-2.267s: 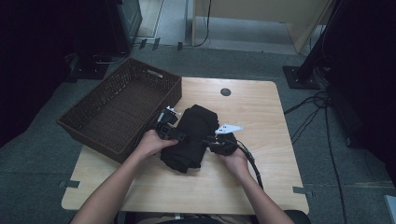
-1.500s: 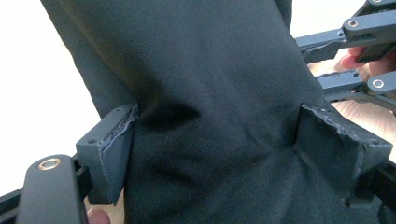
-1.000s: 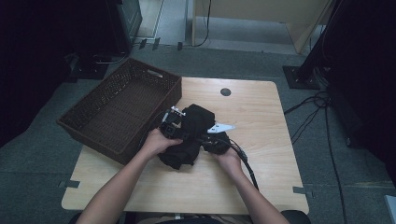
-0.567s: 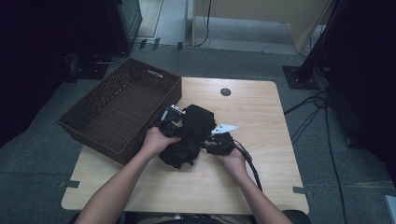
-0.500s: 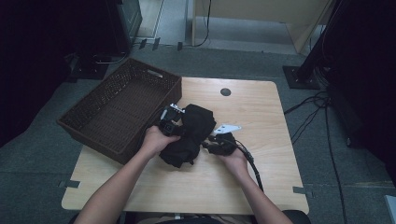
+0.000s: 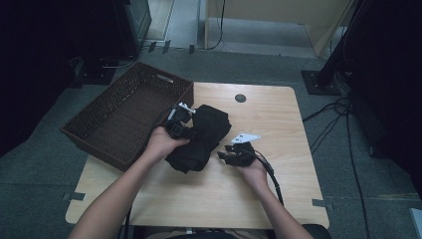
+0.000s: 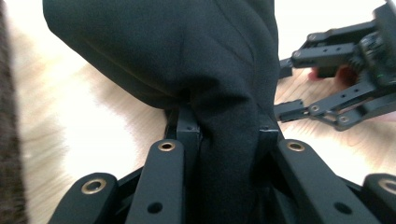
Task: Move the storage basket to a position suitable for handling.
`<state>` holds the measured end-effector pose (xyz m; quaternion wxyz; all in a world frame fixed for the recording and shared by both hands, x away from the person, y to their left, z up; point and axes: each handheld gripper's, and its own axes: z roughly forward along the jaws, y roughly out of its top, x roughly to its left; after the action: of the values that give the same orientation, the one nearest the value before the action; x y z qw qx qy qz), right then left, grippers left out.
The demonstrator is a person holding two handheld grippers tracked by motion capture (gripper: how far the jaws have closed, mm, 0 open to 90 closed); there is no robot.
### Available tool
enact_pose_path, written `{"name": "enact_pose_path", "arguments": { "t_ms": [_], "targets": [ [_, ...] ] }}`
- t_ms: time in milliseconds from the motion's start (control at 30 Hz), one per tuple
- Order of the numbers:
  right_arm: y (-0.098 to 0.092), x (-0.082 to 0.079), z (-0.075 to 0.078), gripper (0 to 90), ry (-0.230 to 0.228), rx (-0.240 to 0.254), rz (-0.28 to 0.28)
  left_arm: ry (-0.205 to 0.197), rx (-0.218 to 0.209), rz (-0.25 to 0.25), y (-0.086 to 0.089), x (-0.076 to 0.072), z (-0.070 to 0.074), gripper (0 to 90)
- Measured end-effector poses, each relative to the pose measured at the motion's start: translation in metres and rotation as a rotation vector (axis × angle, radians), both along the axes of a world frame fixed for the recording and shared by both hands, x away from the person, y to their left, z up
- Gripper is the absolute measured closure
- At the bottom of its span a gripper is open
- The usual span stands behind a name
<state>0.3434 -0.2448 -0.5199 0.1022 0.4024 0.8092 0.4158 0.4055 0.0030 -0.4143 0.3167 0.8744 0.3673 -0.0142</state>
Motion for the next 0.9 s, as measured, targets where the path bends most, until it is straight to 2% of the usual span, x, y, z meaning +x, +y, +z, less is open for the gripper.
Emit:
{"name": "enact_pose_path", "arguments": {
  "t_ms": [133,267,500,700,833,900],
  "targets": [
    [0.001,0.0,-0.001,53.0,-0.006,0.002,-0.001,-0.002,-0.021,0.007,0.009,0.001,0.017,72.8],
    [0.001,0.0,-0.001,53.0,-0.01,0.002,0.003,-0.047,-0.003,-0.006,0.015,-0.002,0.037,72.7],
    [0.002,0.0,-0.002,52.8,-0.012,0.005,0.0,-0.068,-0.03,0.035,0.036,0.005,0.067,72.7],
    [0.002,0.0,-0.001,52.7,-0.011,0.005,0.001,-0.108,-0.026,0.047,0.055,0.01,0.097,72.7],
    [0.002,0.0,-0.001,52.7,-0.012,0.004,0.0,-0.127,-0.019,0.075,0.071,0.016,0.114,72.7],
    [0.002,0.0,-0.002,52.7,-0.012,0.006,-0.001,-0.119,-0.033,0.086,0.079,0.02,0.12,72.7]
  ]
}}
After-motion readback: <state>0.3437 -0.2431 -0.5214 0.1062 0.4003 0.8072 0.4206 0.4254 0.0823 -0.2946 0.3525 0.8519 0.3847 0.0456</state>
